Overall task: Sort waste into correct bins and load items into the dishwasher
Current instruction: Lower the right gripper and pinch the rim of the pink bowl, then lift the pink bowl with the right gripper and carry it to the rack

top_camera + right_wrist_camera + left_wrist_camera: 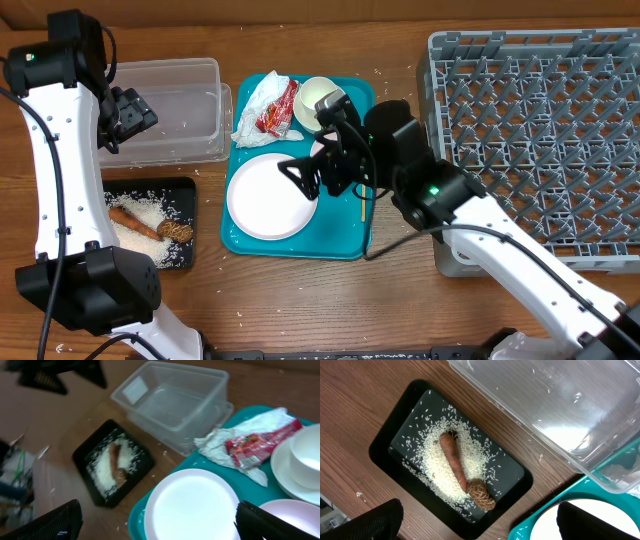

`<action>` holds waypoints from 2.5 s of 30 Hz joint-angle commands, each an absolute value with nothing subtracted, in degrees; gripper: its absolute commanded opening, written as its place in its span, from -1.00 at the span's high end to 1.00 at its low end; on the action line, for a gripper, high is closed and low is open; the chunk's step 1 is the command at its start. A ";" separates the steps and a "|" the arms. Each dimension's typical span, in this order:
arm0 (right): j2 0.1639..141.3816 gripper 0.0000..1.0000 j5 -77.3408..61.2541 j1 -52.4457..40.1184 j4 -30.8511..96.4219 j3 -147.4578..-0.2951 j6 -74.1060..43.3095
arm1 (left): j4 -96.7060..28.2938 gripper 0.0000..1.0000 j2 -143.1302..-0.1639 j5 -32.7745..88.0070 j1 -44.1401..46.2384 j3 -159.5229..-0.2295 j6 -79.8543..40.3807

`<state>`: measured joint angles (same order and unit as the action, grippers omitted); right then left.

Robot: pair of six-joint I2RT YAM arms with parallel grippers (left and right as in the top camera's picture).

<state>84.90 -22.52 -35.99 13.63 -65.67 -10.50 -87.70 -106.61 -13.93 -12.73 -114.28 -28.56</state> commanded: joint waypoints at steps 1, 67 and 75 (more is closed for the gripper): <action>88.68 -1.00 -11.81 -35.90 12.40 -66.35 -22.83 | -87.74 -1.00 -105.65 -13.87 -12.36 -115.22 -28.32; 112.92 0.62 17.52 -44.21 3.95 -66.52 -25.54 | -87.72 -1.00 -105.65 -13.87 -12.36 -115.22 -28.32; 112.92 0.84 17.52 -45.41 9.47 -69.43 -25.54 | -87.74 -0.99 -105.65 -13.87 -12.36 -115.22 -28.32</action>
